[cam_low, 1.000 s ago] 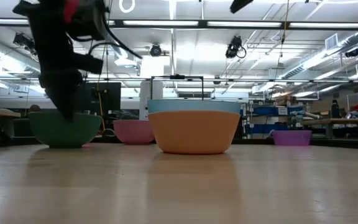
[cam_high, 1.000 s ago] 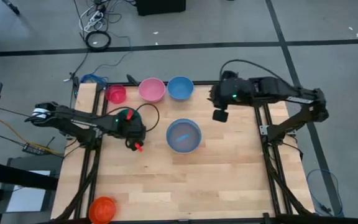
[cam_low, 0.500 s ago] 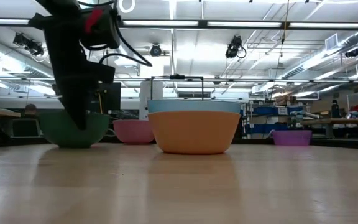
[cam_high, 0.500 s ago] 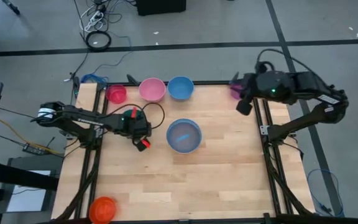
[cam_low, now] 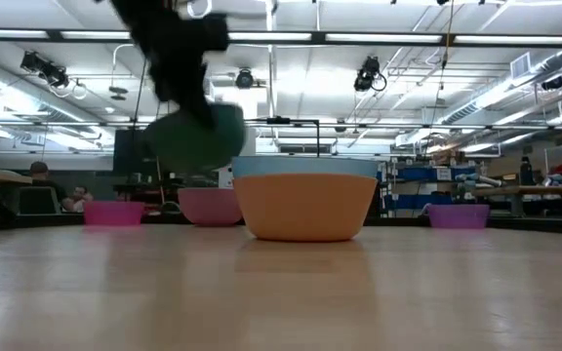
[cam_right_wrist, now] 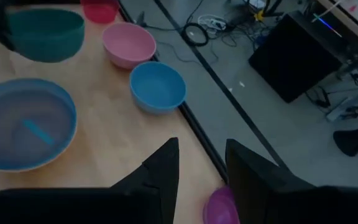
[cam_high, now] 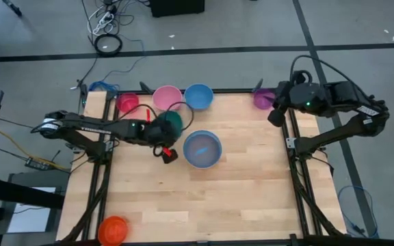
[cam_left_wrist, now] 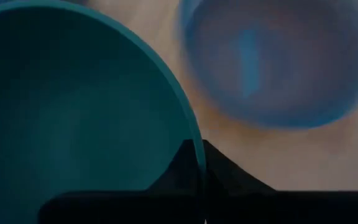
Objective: Nest bowls inside each other
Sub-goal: Stack the green bowl on top of the light blue bowl
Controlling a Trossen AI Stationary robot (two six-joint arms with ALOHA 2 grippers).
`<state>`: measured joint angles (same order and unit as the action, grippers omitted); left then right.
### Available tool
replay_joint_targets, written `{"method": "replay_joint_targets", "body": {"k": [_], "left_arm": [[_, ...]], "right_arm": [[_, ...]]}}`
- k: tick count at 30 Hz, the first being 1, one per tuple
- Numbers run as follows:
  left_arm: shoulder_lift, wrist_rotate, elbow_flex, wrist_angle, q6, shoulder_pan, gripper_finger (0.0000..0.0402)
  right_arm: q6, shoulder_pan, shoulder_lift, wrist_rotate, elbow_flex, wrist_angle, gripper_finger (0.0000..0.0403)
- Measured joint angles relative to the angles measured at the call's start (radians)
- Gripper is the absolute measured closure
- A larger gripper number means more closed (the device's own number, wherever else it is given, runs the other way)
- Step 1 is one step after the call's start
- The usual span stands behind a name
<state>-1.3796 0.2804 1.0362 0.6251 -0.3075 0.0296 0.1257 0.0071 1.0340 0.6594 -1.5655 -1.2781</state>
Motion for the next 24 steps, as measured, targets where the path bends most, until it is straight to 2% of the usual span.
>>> {"method": "replay_joint_targets", "body": {"k": [4, 9, 13, 18, 21, 24], "left_arm": [[-0.071, -0.083, 0.124, -0.009, 0.101, 0.039, 0.0398], [-0.244, -0.196, 0.251, 0.005, 0.175, 0.067, 0.0398], [-0.365, -0.218, 0.343, 0.028, 0.217, 0.086, 0.0398], [-0.444, -0.275, 0.426, 0.023, 0.226, 0.103, 0.0397], [-0.45, -0.263, 0.433, 0.008, 0.225, 0.118, 0.0371], [-0.425, -0.217, 0.435, -0.017, 0.212, 0.135, 0.0321]], "right_arm": [[0.014, 0.0, -0.015, 0.001, 0.042, -0.001, 0.0286], [0.028, -0.001, -0.03, 0.001, 0.078, 0.007, 0.0286], [0.039, -0.002, -0.036, 0.002, 0.081, 0.006, 0.0286], [0.041, -0.002, -0.044, -0.004, 0.081, 0.0, 0.0286], [0.042, -0.002, -0.039, -0.05, 0.082, -0.011, 0.0278], [0.045, -0.002, -0.022, -0.075, 0.105, -0.008, 0.0258]]}}
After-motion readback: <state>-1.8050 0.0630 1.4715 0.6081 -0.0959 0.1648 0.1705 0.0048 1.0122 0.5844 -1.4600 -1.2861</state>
